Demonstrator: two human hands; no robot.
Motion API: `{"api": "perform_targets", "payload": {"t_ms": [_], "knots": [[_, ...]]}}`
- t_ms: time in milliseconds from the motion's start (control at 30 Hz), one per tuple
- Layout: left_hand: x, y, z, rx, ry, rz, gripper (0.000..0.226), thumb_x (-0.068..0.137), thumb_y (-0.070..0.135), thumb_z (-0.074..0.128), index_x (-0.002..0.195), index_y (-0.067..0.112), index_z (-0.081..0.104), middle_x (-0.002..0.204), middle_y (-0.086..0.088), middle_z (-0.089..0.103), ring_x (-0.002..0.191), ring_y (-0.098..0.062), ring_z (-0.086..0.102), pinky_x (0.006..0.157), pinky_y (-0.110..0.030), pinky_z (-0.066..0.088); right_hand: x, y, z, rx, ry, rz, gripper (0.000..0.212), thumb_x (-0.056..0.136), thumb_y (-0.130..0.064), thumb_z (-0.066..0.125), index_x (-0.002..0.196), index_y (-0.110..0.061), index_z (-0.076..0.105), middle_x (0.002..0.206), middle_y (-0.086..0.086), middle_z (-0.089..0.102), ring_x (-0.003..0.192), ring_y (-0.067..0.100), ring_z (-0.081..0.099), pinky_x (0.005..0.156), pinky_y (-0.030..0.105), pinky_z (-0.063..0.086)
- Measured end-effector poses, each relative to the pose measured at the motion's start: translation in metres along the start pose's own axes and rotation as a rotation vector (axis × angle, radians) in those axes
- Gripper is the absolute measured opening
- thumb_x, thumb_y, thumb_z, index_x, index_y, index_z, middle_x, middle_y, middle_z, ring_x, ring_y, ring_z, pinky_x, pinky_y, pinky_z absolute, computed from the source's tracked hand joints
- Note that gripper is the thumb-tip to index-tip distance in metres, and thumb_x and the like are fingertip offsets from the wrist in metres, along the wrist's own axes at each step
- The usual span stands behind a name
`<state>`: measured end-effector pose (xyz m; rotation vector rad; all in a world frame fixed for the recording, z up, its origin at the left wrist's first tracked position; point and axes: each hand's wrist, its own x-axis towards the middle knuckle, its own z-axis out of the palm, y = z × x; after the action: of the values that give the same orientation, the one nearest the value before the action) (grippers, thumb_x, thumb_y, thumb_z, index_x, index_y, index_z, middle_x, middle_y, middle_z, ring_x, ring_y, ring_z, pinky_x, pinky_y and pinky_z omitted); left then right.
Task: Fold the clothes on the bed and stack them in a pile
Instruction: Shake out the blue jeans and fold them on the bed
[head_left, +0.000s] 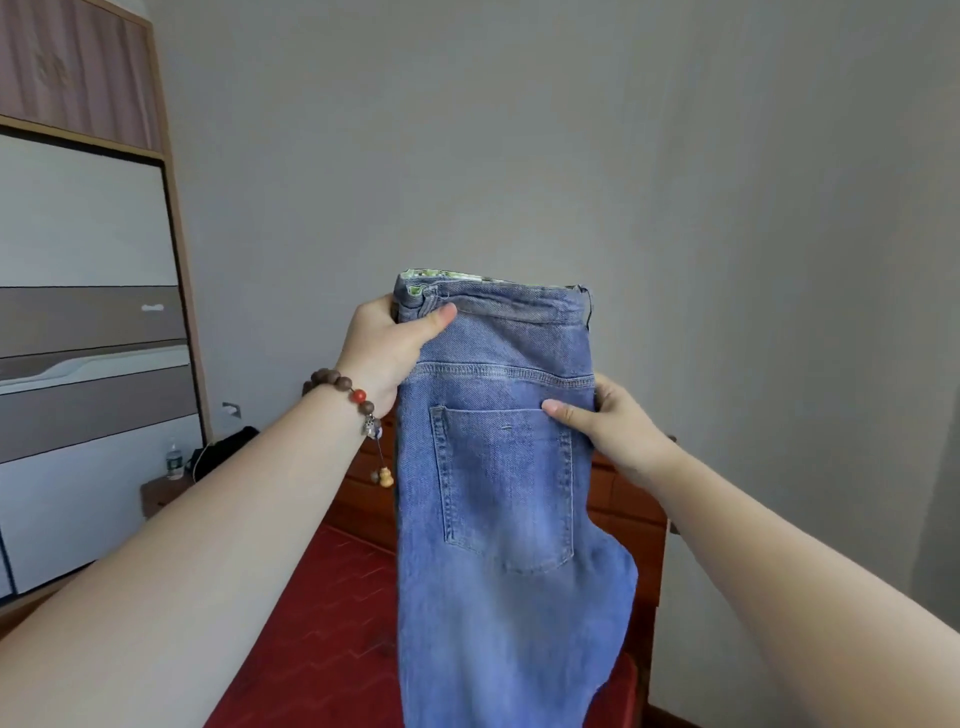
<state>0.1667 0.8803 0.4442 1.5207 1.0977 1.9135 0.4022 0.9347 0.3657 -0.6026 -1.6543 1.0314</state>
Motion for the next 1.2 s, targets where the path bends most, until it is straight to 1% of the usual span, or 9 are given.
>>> {"api": "perform_targets", "payload": {"t_ms": [133, 300, 367, 467, 567, 733, 900, 1067, 1200], "knots": [[0.001, -0.004, 0.005, -0.023, 0.067, 0.014, 0.009, 0.079, 0.015, 0.078, 0.079, 0.02, 0.072, 0.082, 0.008, 0.074, 0.081, -0.012, 0.07, 0.081, -0.031, 0.056, -0.032, 0.028, 0.003, -0.116, -0.176, 0.196, 0.038, 0.08, 0.002, 0.073, 0.115, -0.005, 0.063, 0.115, 0.013, 0.07, 0.104, 0.024, 0.066, 0.093, 0.041, 0.054], [0.002, -0.011, -0.003, -0.056, 0.073, 0.001, 0.007, 0.081, 0.014, 0.077, 0.083, 0.019, 0.072, 0.091, 0.001, 0.074, 0.09, -0.018, 0.071, 0.084, -0.036, 0.056, -0.04, 0.026, -0.018, -0.234, 0.04, 0.107, 0.023, 0.086, -0.001, 0.068, 0.109, -0.002, 0.065, 0.11, 0.019, 0.07, 0.096, 0.024, 0.066, 0.092, 0.045, 0.053], [0.003, -0.008, 0.0, -0.071, 0.068, 0.024, 0.008, 0.081, 0.014, 0.076, 0.083, 0.02, 0.072, 0.089, 0.003, 0.075, 0.087, -0.015, 0.071, 0.079, -0.032, 0.057, -0.048, 0.034, -0.02, -0.344, 0.016, 0.12, 0.023, 0.085, 0.001, 0.069, 0.107, 0.001, 0.065, 0.109, 0.02, 0.07, 0.094, 0.019, 0.064, 0.091, 0.044, 0.053], [0.008, 0.002, 0.001, -0.102, 0.096, 0.038, 0.008, 0.082, 0.013, 0.076, 0.081, 0.02, 0.071, 0.083, 0.007, 0.074, 0.078, -0.009, 0.071, 0.069, -0.026, 0.055, -0.065, 0.058, -0.022, -0.553, -0.091, 0.234, 0.013, 0.083, -0.001, 0.07, 0.093, 0.007, 0.065, 0.091, 0.014, 0.072, 0.082, 0.011, 0.055, 0.074, 0.032, 0.05], [0.01, 0.006, -0.005, -0.097, 0.091, 0.046, 0.007, 0.082, 0.014, 0.075, 0.081, 0.019, 0.071, 0.085, 0.004, 0.073, 0.081, -0.012, 0.071, 0.072, -0.029, 0.056, -0.075, 0.068, -0.026, -0.53, -0.041, 0.29, 0.018, 0.089, -0.01, 0.065, 0.076, 0.0, 0.059, 0.07, 0.001, 0.053, 0.068, 0.013, 0.045, 0.06, 0.027, 0.037], [0.007, 0.006, -0.015, -0.112, 0.127, 0.013, 0.007, 0.081, 0.016, 0.077, 0.082, 0.019, 0.071, 0.096, -0.003, 0.073, 0.096, -0.023, 0.07, 0.088, -0.041, 0.056, -0.072, 0.069, -0.026, -0.803, 0.012, 0.276, 0.022, 0.098, -0.03, 0.054, 0.095, -0.011, 0.065, 0.087, 0.002, 0.066, 0.079, 0.018, 0.056, 0.073, 0.03, 0.044], [0.003, 0.01, -0.033, -0.172, 0.136, -0.041, 0.008, 0.082, 0.016, 0.076, 0.086, 0.017, 0.07, 0.101, -0.008, 0.073, 0.1, -0.027, 0.069, 0.091, -0.048, 0.055, -0.075, 0.063, -0.021, -0.403, 0.12, 0.259, 0.013, 0.094, -0.02, 0.061, 0.089, -0.008, 0.063, 0.083, -0.002, 0.064, 0.079, 0.012, 0.055, 0.069, 0.024, 0.044], [0.002, 0.022, -0.061, -0.273, 0.101, -0.035, 0.009, 0.082, 0.022, 0.076, 0.087, 0.018, 0.069, 0.091, 0.0, 0.076, 0.087, -0.021, 0.073, 0.062, -0.037, 0.058, -0.074, 0.044, -0.022, -0.118, 0.298, 0.105, 0.017, 0.091, -0.022, 0.067, 0.087, -0.008, 0.058, 0.081, 0.001, 0.063, 0.073, 0.01, 0.058, 0.067, 0.025, 0.046], [-0.006, 0.023, -0.068, -0.209, 0.063, 0.02, 0.002, 0.087, 0.016, 0.07, 0.085, 0.016, 0.069, 0.084, 0.003, 0.076, 0.08, -0.014, 0.072, 0.063, -0.026, 0.056, -0.075, 0.046, -0.008, -0.315, 0.276, 0.095, 0.012, 0.09, -0.009, 0.065, 0.084, -0.01, 0.056, 0.074, -0.003, 0.058, 0.07, 0.008, 0.05, 0.066, 0.025, 0.042]]}}
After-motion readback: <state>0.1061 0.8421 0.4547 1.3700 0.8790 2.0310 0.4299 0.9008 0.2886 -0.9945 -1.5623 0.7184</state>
